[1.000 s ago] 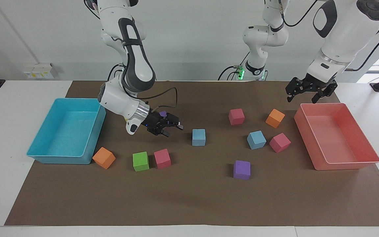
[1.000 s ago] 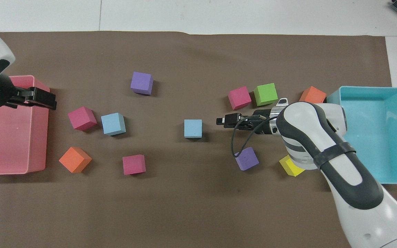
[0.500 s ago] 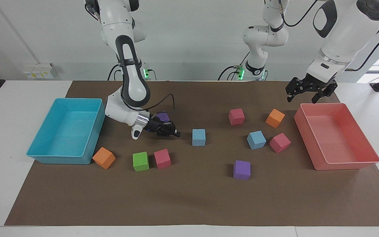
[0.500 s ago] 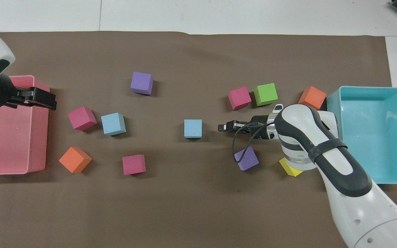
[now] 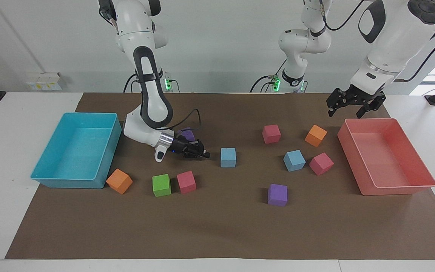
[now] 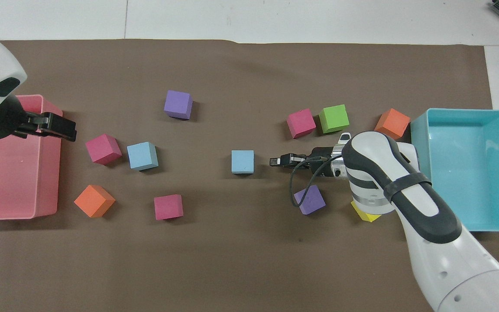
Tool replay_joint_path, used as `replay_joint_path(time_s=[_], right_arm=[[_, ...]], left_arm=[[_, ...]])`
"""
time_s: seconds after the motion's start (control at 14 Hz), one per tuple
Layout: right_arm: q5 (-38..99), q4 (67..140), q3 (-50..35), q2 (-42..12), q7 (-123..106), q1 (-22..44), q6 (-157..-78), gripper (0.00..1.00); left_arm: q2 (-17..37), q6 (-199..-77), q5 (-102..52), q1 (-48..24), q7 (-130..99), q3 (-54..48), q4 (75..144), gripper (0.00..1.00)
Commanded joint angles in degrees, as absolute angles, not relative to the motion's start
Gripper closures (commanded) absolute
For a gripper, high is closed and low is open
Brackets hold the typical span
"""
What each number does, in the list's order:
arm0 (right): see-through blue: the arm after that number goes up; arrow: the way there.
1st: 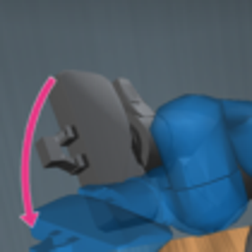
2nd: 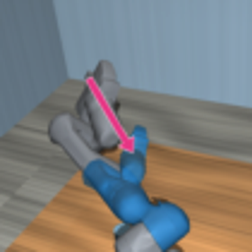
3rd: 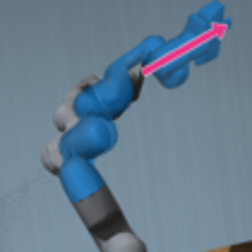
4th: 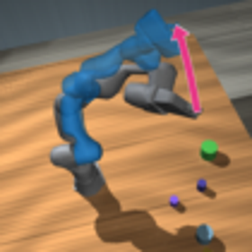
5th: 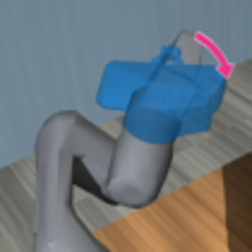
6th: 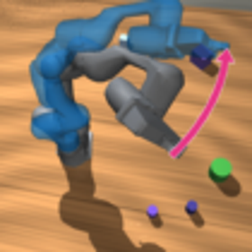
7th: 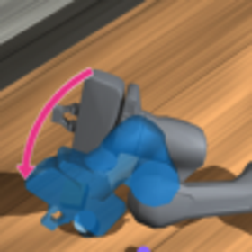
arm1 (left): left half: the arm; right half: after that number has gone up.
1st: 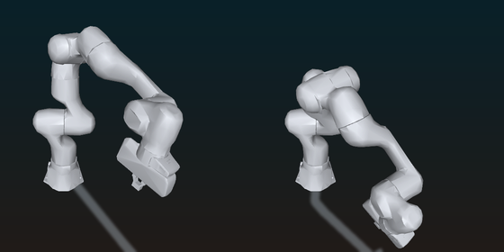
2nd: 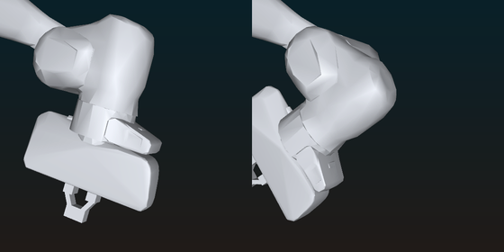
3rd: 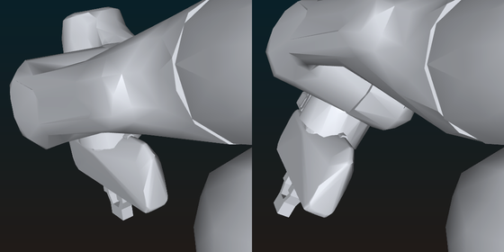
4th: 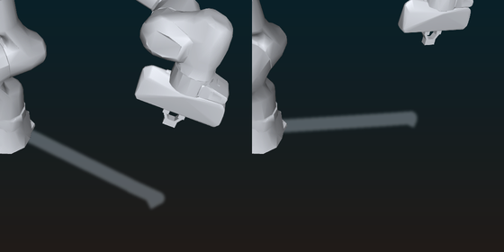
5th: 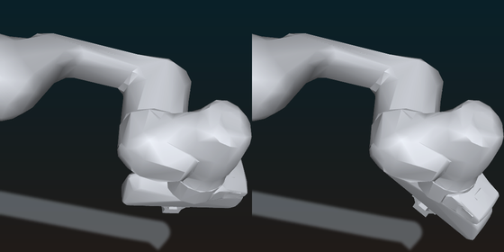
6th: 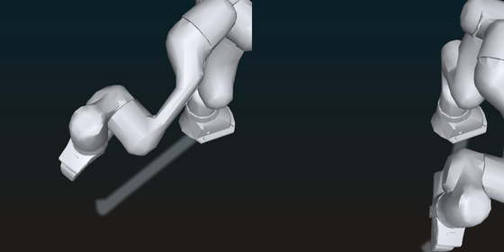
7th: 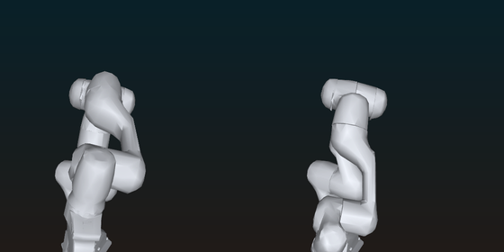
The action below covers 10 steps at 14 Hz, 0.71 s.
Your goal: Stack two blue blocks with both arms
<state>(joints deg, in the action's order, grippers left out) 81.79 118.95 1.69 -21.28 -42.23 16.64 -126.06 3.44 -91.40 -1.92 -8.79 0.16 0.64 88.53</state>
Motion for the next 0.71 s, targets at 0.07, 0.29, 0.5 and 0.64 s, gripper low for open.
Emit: replay_joint_path(time_s=[0.07, 0.29, 0.5, 0.64], right_arm=[[83.85, 119.00, 1.41, -21.53, -44.56, 17.40, -128.05, 1.00], [83.85, 119.00, 1.49, -21.62, -44.56, 18.28, -128.50, 1.00], [83.85, 119.09, 1.49, -21.62, -44.56, 18.28, -128.50, 1.00], [83.76, 119.27, 1.49, -21.62, -44.56, 18.37, -128.76, 1.00]], left_arm=[[3.52, -89.13, -2.02, -9.58, 0.26, 0.70, 87.89, 0.00], [3.34, -89.03, -1.93, -8.26, -0.78, 1.23, 88.07, 0.00], [3.25, -89.90, -1.93, -8.70, -5.52, 1.23, 88.15, 0.00], [3.25, -95.15, -1.93, -8.79, -5.36, 1.14, 89.55, 0.00]])
